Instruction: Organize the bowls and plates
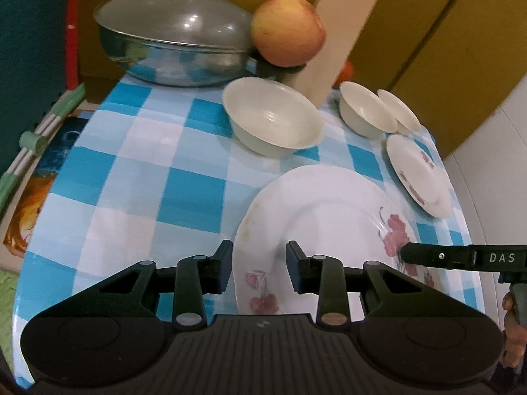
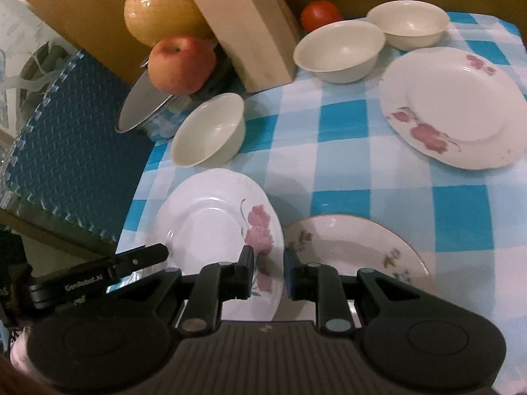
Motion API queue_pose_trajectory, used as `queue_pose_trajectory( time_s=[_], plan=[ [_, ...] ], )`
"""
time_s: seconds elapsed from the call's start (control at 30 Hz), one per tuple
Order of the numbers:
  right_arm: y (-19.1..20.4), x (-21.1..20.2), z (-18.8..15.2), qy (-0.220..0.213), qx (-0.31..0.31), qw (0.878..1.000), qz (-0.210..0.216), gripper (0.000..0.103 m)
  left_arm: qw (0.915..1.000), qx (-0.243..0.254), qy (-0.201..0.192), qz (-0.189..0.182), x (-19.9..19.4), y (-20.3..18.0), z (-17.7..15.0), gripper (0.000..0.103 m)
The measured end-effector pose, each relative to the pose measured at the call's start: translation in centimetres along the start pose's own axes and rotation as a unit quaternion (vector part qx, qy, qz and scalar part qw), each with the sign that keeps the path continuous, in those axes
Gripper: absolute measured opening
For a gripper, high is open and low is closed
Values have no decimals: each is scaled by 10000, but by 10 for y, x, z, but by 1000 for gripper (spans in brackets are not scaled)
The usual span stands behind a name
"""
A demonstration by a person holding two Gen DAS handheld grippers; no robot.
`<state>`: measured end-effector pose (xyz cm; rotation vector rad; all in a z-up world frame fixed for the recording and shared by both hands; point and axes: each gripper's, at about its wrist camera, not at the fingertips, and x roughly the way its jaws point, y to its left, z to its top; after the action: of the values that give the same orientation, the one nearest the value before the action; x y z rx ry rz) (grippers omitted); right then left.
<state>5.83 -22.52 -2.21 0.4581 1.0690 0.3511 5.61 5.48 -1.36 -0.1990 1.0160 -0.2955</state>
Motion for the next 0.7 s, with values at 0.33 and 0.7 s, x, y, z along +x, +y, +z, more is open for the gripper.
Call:
queue_pose_trajectory(
  time_s=[0.33, 0.7],
  plan=[
    [-21, -23, -15, -83, 227, 9994, -228, 16, 9991, 347, 184, -163, 11, -29, -7, 42],
    [-48, -43, -28, -221, 510, 9974, -451, 16, 9960, 708, 467, -286, 30, -60, -17, 44]
  ],
)
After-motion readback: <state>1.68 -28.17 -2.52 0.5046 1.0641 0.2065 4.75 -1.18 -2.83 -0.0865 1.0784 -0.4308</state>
